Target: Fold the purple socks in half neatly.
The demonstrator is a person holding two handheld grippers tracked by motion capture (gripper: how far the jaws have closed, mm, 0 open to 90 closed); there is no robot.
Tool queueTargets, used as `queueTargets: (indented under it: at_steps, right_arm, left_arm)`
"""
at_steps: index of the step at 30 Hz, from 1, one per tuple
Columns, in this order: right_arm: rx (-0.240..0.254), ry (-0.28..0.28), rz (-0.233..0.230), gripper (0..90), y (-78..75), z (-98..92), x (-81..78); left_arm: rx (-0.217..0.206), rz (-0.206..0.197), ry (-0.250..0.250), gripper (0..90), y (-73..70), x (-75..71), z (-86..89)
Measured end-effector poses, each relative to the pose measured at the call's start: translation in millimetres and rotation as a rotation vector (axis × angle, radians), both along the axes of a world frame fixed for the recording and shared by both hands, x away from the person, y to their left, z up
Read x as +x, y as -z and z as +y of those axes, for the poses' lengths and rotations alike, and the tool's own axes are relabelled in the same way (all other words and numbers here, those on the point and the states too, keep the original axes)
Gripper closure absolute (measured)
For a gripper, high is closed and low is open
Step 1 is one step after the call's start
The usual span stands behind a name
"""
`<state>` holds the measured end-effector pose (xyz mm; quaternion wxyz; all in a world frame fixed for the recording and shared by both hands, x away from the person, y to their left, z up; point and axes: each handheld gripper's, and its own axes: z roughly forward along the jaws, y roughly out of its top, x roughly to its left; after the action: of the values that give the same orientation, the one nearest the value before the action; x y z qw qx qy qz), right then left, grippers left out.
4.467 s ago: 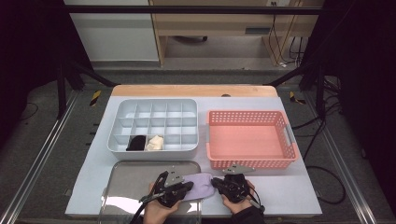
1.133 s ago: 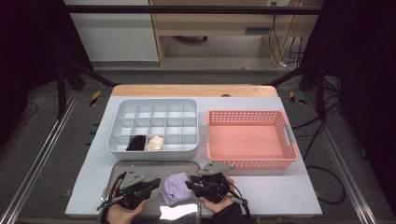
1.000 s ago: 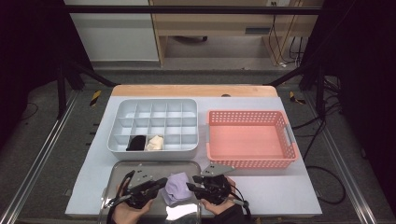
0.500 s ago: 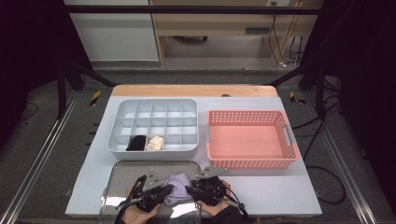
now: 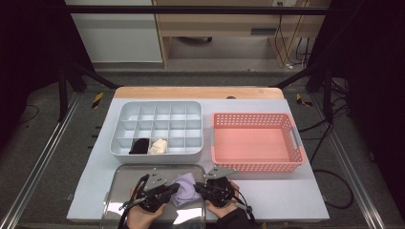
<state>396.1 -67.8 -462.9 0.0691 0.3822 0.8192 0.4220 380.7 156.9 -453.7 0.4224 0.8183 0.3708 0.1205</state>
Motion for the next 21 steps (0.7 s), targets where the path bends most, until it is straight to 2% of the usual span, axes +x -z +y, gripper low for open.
queueTargets:
  at_steps: [4,7,9,12,17,19,21]
  right_arm:
    - [-0.015,0.022,0.013,83.5,-2.1,-6.5,1.9]
    - [-0.008,0.042,-0.008,77.8,-2.9,-9.7,0.5]
    - [-0.005,0.053,-0.020,75.9,-3.5,-13.0,-0.8]
    - [0.006,0.057,-0.004,74.4,-0.1,-16.3,-1.6]
    - [-0.007,0.055,0.005,72.9,7.8,-10.7,2.3]
    - [-0.012,0.054,0.015,75.3,11.2,-9.2,4.0]
    - [-0.002,0.047,0.006,79.7,13.8,-7.8,3.4]
  left_arm:
    - [0.009,-0.011,0.021,89.3,-0.9,3.0,-17.4]
    - [0.042,-0.024,0.011,89.3,2.8,7.2,-31.7]
    - [0.063,-0.019,0.003,89.4,6.9,8.4,-35.1]
    - [0.066,0.000,-0.002,89.4,13.0,9.2,-34.3]
    - [0.065,0.019,-0.003,89.3,17.4,10.2,-32.7]
    - [0.063,0.018,-0.004,89.3,18.5,9.8,-32.5]
    - [0.062,0.019,-0.005,89.2,19.0,9.7,-31.7]
